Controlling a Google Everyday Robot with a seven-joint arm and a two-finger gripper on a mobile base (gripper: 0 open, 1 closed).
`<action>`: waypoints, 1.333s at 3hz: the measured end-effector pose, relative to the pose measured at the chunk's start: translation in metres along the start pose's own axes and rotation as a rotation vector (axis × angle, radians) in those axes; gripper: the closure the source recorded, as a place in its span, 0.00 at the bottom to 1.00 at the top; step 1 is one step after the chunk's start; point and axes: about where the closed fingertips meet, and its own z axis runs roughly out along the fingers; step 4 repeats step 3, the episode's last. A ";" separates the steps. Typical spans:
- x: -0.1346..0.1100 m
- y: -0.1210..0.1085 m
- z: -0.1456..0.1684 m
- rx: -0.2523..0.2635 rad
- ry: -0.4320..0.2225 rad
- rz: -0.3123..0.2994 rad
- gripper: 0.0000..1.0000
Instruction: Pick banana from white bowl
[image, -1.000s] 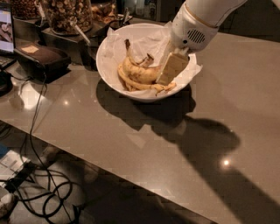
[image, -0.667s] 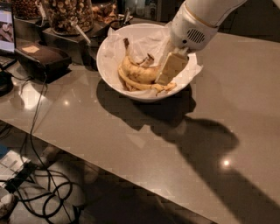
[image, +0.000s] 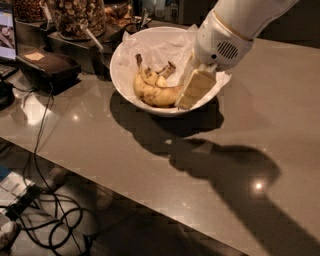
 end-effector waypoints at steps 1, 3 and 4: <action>0.000 0.018 0.005 -0.043 -0.028 0.000 1.00; -0.016 0.046 0.012 -0.083 -0.018 -0.042 1.00; -0.016 0.046 0.012 -0.083 -0.018 -0.042 1.00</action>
Offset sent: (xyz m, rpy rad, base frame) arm -0.0512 0.0240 -0.0110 0.0274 0.0746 0.0981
